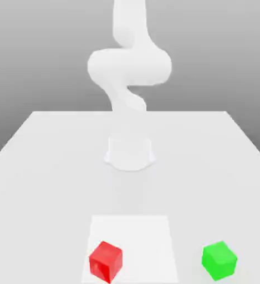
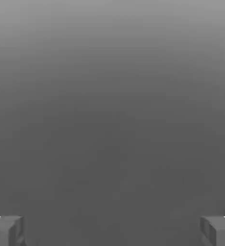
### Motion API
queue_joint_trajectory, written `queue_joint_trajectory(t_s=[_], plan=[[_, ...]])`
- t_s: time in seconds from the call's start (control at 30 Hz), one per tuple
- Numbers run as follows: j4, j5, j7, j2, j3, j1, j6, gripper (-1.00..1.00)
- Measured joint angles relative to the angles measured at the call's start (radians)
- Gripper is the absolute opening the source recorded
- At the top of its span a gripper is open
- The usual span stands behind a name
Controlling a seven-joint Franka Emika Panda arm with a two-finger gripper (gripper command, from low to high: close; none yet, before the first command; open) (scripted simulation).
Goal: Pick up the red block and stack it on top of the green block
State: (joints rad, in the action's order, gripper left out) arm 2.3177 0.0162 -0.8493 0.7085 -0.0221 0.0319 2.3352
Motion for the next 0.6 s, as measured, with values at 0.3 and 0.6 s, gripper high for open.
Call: queue_joint_trajectory(t_s=[0.3, 0.6], plan=[[0.064, 0.062, -0.181, -0.334, -0.058, 0.098, 0.128, 0.00], [0.128, 0.091, -0.337, -0.660, -0.061, 0.146, 0.254, 0.00]])
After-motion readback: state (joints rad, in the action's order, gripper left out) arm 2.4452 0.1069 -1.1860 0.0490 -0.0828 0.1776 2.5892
